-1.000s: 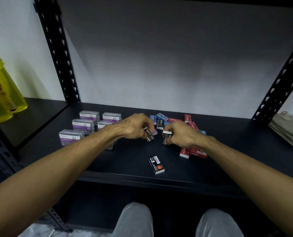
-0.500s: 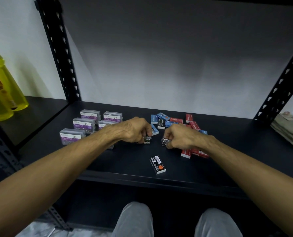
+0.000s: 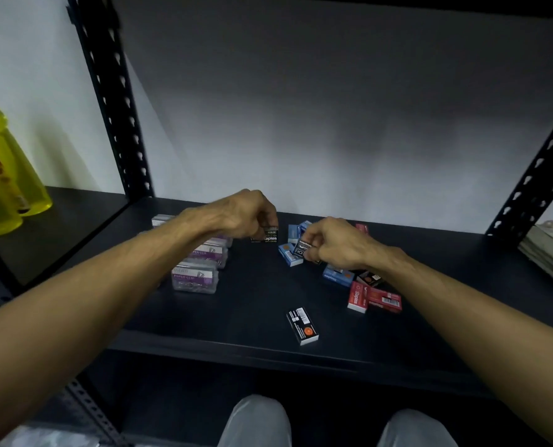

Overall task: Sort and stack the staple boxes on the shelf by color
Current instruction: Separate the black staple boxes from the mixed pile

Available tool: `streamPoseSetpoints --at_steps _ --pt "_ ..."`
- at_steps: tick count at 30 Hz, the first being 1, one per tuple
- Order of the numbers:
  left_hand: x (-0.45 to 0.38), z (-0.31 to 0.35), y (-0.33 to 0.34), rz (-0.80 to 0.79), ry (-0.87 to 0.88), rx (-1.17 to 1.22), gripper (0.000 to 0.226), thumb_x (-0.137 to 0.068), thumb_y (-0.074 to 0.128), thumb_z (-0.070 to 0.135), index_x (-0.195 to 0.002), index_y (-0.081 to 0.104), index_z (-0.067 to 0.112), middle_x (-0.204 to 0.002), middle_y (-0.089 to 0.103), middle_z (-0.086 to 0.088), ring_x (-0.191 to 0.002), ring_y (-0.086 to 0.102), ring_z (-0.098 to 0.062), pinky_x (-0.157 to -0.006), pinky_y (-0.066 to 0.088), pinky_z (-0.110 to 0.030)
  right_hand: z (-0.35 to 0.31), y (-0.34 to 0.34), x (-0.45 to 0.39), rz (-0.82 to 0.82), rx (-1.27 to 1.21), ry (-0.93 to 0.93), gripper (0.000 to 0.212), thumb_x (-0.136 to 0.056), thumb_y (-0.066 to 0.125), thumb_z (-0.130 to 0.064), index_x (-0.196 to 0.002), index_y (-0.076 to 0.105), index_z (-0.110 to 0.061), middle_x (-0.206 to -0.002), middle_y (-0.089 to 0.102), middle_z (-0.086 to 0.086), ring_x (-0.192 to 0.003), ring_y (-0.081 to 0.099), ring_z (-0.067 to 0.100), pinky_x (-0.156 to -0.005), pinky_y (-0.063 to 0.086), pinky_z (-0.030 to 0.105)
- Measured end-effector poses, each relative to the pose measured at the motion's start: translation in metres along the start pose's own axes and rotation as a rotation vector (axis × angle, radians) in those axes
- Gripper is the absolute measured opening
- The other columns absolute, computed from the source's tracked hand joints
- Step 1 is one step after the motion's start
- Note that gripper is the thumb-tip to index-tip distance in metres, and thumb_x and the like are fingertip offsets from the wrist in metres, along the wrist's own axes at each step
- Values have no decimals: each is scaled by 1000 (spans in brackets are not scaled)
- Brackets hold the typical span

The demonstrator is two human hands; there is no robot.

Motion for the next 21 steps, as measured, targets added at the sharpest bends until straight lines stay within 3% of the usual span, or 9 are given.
streamPoseSetpoints --at_steps 5,12,21 --pt "-10 -15 -13 12 -32 -7 28 -79 77 7 -103 73 21 -81 66 16 -78 63 -5 -67 44 -16 -18 -1 -27 69 -76 -36 15 -88 70 -19 -103 70 -18 -89 72 2 -83 68 19 -79 57 35" --pt "-15 -38 -15 23 -75 11 26 -80 75 4 -91 69 27 -83 67 14 -83 65 -6 -69 46 -17 -32 28 -58 38 -77 -43 12 -85 73 -21 -97 71 -23 -81 67 -8 -82 66 13 -81 57 38" --pt "-21 -42 -2 3 -64 17 25 -80 75 5 -99 72 22 -90 71 8 -86 66 -10 -76 51 -22 -19 36 -63 -7 18 -48 9 -87 70 -21 -96 71 -22 -75 64 -9 -75 64 12 -69 51 29"
Point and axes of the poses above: each hand's wrist, its own x-axis away from the middle knuckle, its own y-axis out of the palm, z = x × y, the point moved 8 cm from there along -x, towards the middle knuckle
